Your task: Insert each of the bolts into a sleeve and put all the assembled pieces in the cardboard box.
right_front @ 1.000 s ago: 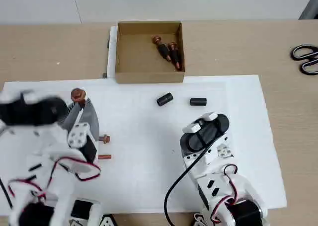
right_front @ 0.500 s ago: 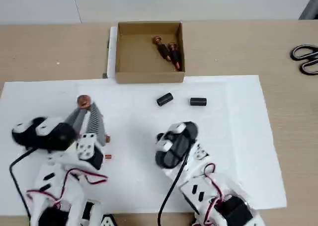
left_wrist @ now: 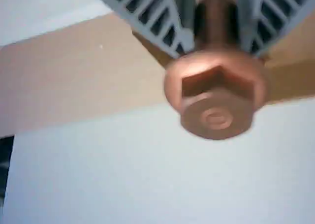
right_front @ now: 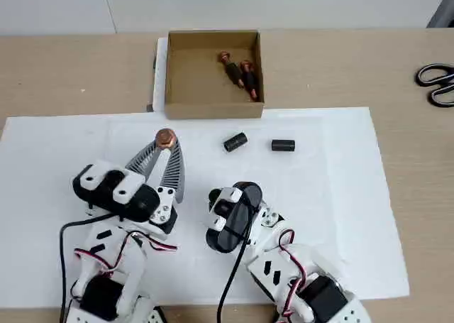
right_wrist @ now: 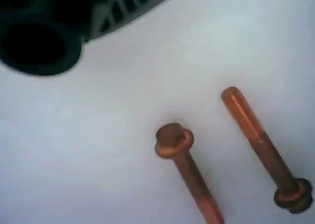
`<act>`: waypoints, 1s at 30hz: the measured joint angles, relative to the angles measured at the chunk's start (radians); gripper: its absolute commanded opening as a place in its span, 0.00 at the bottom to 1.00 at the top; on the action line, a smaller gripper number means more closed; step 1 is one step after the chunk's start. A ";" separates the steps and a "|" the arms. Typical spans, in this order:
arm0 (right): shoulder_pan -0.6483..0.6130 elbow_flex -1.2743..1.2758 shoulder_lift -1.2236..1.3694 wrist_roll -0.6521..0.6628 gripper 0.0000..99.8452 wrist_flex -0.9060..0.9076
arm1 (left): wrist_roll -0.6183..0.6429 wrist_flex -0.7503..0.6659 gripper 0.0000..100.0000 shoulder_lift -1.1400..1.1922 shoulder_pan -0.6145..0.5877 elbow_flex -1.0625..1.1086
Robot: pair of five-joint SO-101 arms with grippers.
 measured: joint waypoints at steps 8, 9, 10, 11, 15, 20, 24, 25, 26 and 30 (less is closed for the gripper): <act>0.048 0.002 0.000 0.002 0.00 0.000 | 0.153 -0.011 0.01 0.000 0.002 0.017; 0.054 0.002 0.000 0.002 0.00 0.000 | 0.172 0.012 0.01 0.000 0.002 0.017; 0.060 0.002 0.000 0.002 0.00 0.000 | 0.193 0.037 0.01 0.000 0.002 0.017; 0.064 0.002 0.000 0.002 0.00 0.000 | 0.212 0.058 0.01 0.000 0.002 0.017; 0.063 0.002 0.000 0.002 0.00 0.000 | 0.287 0.155 0.01 0.000 0.005 0.017; 0.063 0.008 0.000 0.002 0.00 0.000 | 0.368 0.232 0.01 0.000 0.005 0.017; 0.063 0.040 -0.002 0.002 0.00 0.000 | 0.425 0.238 0.01 0.000 0.005 0.017; 0.061 0.049 -0.002 0.002 0.00 0.000 | 0.437 0.239 0.01 0.000 0.005 0.017; 0.063 0.058 0.000 0.002 0.00 0.000 | 0.451 0.239 0.01 0.000 0.005 0.017; 0.060 0.068 0.000 0.002 0.00 0.000 | 0.506 0.239 0.01 0.000 0.005 -0.009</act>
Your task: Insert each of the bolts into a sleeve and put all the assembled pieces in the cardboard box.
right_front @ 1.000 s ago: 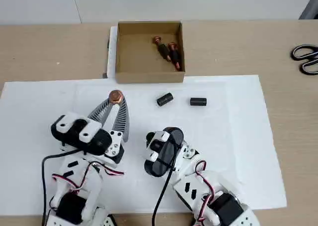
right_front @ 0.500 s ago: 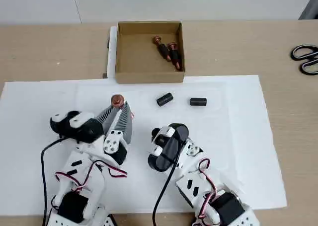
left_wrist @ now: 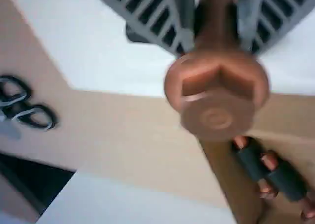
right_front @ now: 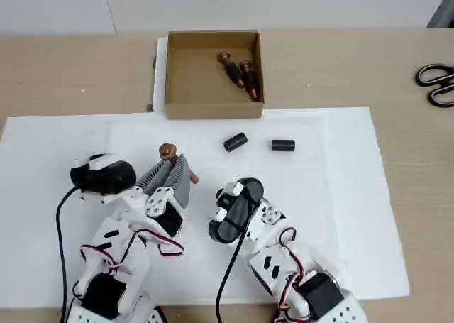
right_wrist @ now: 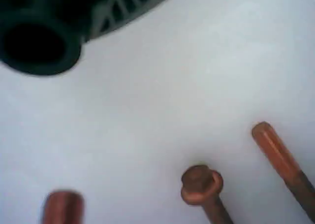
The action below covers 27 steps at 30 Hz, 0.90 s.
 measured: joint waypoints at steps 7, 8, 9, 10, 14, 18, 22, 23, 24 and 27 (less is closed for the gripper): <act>-0.064 0.000 0.000 0.000 0.00 -0.020 | 0.040 0.061 0.01 0.000 0.017 -0.017; -0.066 0.000 0.000 0.000 0.00 -0.035 | 0.041 0.069 0.01 0.000 0.028 -0.017; -0.068 0.000 0.000 0.000 0.00 -0.052 | 0.041 0.074 0.01 0.000 0.044 -0.017; -0.069 0.000 0.000 0.002 0.00 -0.066 | 0.044 0.075 0.01 0.000 0.061 -0.017; -0.069 0.023 0.000 0.002 0.00 -0.089 | 0.046 0.077 0.01 0.000 0.103 -0.017; -0.071 0.051 0.000 0.002 0.00 -0.089 | 0.048 0.077 0.01 0.000 0.109 -0.018; -0.071 0.078 0.000 0.002 0.00 -0.089 | 0.048 0.077 0.01 0.000 0.110 -0.046; -0.069 0.084 0.000 0.002 0.00 -0.089 | 0.048 0.077 0.01 0.000 0.110 -0.061; -0.069 0.089 0.000 0.002 0.00 -0.089 | 0.048 0.077 0.01 0.000 0.110 -0.074; -0.069 0.091 0.000 0.002 0.00 -0.089 | 0.028 0.092 0.01 0.000 0.112 -0.097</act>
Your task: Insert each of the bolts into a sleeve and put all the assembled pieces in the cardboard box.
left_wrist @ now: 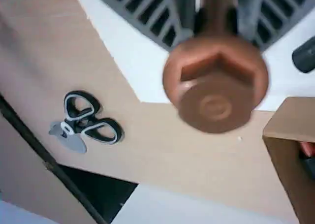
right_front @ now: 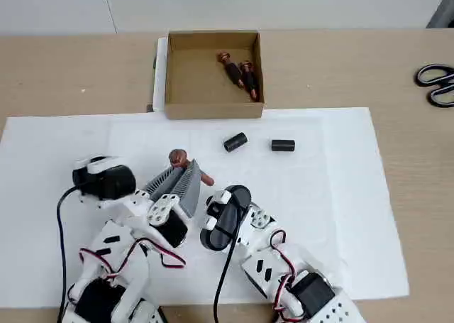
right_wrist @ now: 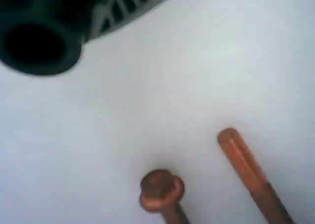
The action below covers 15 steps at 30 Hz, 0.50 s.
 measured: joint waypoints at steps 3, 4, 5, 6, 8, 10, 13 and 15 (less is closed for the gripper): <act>0.000 0.000 0.000 0.002 0.00 -0.012 | -0.011 0.046 0.01 0.000 0.006 -0.003; 0.003 0.000 0.000 0.002 0.00 -0.028 | -0.011 0.061 0.01 0.000 0.005 -0.006; 0.014 0.000 0.000 0.002 0.00 -0.043 | -0.012 0.080 0.01 0.000 0.005 -0.006; 0.023 0.000 0.000 0.002 0.00 -0.057 | -0.014 0.091 0.01 0.000 0.005 -0.009; 0.034 0.000 0.000 0.002 0.00 -0.068 | -0.017 0.101 0.01 0.000 0.005 -0.011; 0.037 0.000 0.000 0.002 0.00 -0.071 | -0.017 0.101 0.01 0.000 0.005 -0.011; 0.037 0.000 0.000 0.002 0.00 -0.074 | -0.017 0.101 0.01 0.000 0.005 -0.011; 0.037 0.000 0.000 0.002 0.00 -0.074 | -0.017 0.101 0.01 0.000 0.005 -0.011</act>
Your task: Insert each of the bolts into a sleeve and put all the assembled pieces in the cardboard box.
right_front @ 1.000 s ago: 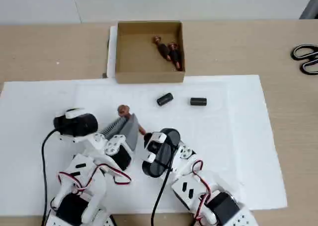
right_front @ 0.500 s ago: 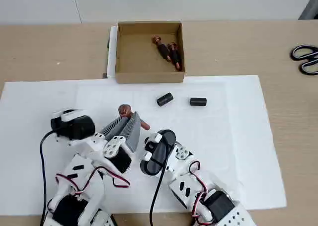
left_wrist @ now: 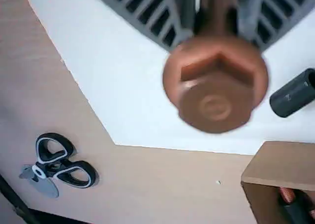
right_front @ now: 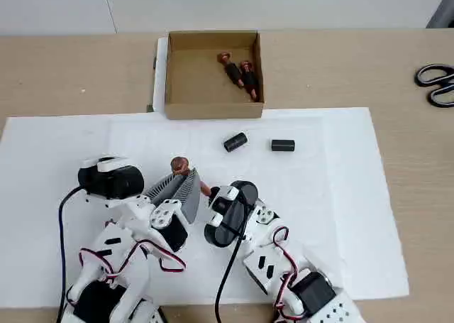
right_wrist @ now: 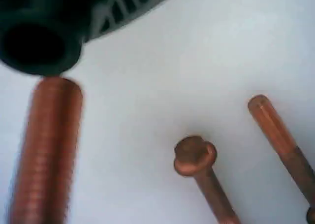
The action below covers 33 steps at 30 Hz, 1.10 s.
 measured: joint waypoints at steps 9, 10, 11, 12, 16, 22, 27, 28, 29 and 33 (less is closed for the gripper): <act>-0.043 0.000 0.000 0.000 0.00 0.000 | 0.000 0.000 0.01 0.000 0.043 0.000; -0.046 0.000 0.000 0.000 0.00 0.000 | 0.000 0.000 0.01 0.000 0.043 0.000; -0.048 0.000 0.000 0.000 0.00 0.000 | 0.000 0.000 0.01 0.000 0.043 0.000; -0.048 0.000 0.000 0.000 0.00 0.000 | 0.000 0.000 0.01 0.000 0.043 0.000; -0.046 -0.005 0.000 0.000 0.00 0.000 | 0.000 0.000 0.01 0.000 0.043 0.000; -0.046 -0.005 0.000 0.000 0.00 0.000 | -0.003 0.000 0.01 0.000 0.043 0.000; -0.046 -0.005 0.000 0.000 0.00 0.000 | -0.003 0.000 0.01 0.000 0.043 0.000; -0.046 -0.005 0.000 0.000 0.00 0.000 | -0.003 0.000 0.01 0.000 0.043 0.000; -0.046 -0.005 0.000 0.000 0.00 0.000 | -0.003 0.000 0.01 0.000 0.043 0.000; -0.035 -0.005 0.000 0.000 0.00 0.000 | -0.032 0.000 0.01 0.000 0.043 0.000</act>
